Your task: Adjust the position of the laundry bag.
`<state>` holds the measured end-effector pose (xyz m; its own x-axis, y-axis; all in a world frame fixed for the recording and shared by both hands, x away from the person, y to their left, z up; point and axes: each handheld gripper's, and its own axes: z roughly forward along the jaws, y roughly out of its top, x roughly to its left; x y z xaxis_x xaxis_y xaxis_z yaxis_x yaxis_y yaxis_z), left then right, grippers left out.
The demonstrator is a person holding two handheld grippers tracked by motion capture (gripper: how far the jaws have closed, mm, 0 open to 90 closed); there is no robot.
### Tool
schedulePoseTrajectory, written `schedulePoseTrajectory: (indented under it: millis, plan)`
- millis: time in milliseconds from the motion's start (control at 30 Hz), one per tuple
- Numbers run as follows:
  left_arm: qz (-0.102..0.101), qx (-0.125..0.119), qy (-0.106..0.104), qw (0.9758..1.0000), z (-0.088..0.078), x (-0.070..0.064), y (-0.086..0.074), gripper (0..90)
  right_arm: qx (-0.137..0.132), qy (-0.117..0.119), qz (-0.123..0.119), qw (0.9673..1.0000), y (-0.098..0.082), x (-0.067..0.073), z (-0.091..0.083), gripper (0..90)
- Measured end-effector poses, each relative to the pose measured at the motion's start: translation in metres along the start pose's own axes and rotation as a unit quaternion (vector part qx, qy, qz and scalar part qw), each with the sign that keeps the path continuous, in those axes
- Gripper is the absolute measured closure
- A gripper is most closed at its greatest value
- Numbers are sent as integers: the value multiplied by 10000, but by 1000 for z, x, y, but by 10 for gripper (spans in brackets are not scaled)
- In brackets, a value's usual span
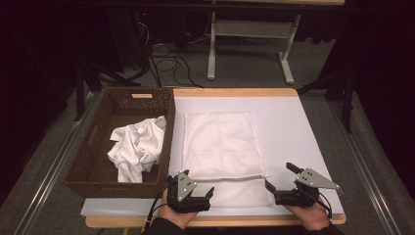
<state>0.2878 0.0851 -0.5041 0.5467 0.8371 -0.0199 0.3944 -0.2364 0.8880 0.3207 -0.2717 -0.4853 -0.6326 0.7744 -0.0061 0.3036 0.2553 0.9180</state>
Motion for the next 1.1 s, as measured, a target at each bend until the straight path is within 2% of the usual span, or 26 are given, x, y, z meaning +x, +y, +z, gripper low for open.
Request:
schedulePoseTrajectory:
  millis: [67, 167, 333, 700, 833, 933, 1100]
  plan:
    - [-7, -28, 7, 10000, 1, 0, 1, 15, 11, -7, 0, 10000, 0, 0, 0, 1]
    - [32, 78, -21, 10000, 1, 2, 1, 22, 38, -16, -45, 10000, 1, -1, -1, 1]
    - [-2, 54, -21, 10000, -2, 5, 1, 86, 81, -35, -21, 10000, 1, -2, -1, 1]
    - [26, 202, -8, 9998, 0, 3, -1, 134, 124, 35, -38, 9999, -1, -5, 4, 1]
    - [-53, 210, -8, 9998, 0, 6, -2, 180, 179, 63, -25, 9998, -1, -6, 6, 11]
    - [-118, 274, -27, 9996, -2, 7, -5, 223, 260, 104, 4, 9996, -1, -7, 8, 57]
    - [-124, 270, 9, 9996, -4, 9, -6, 256, 387, 39, 6, 9992, 0, -12, 12, 259]
